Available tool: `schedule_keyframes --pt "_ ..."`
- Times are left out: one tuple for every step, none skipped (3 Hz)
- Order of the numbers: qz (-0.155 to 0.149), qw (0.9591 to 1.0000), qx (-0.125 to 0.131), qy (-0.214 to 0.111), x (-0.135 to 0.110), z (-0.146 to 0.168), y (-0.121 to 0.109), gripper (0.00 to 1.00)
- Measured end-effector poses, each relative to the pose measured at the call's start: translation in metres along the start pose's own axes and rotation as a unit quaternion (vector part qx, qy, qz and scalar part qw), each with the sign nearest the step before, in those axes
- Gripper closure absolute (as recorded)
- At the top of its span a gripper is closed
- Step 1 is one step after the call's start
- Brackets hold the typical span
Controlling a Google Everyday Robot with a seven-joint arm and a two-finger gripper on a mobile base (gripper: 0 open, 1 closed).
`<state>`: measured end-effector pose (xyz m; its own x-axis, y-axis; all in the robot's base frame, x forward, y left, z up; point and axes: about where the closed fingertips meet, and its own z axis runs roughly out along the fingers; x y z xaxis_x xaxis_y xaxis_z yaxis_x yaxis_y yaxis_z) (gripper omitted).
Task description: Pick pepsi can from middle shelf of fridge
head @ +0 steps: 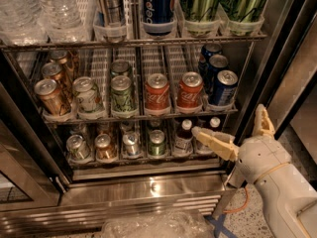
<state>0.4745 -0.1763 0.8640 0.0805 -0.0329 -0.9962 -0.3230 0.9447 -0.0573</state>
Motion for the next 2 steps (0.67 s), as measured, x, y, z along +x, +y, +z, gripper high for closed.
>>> schedule_keyframes --pt "0.033 0.9986 0.035 0.02 0.0053 -0.0019 -0.0027 0.0" --pt "0.033 0.9986 0.035 0.02 0.0053 -0.0019 -0.0027 0.0"
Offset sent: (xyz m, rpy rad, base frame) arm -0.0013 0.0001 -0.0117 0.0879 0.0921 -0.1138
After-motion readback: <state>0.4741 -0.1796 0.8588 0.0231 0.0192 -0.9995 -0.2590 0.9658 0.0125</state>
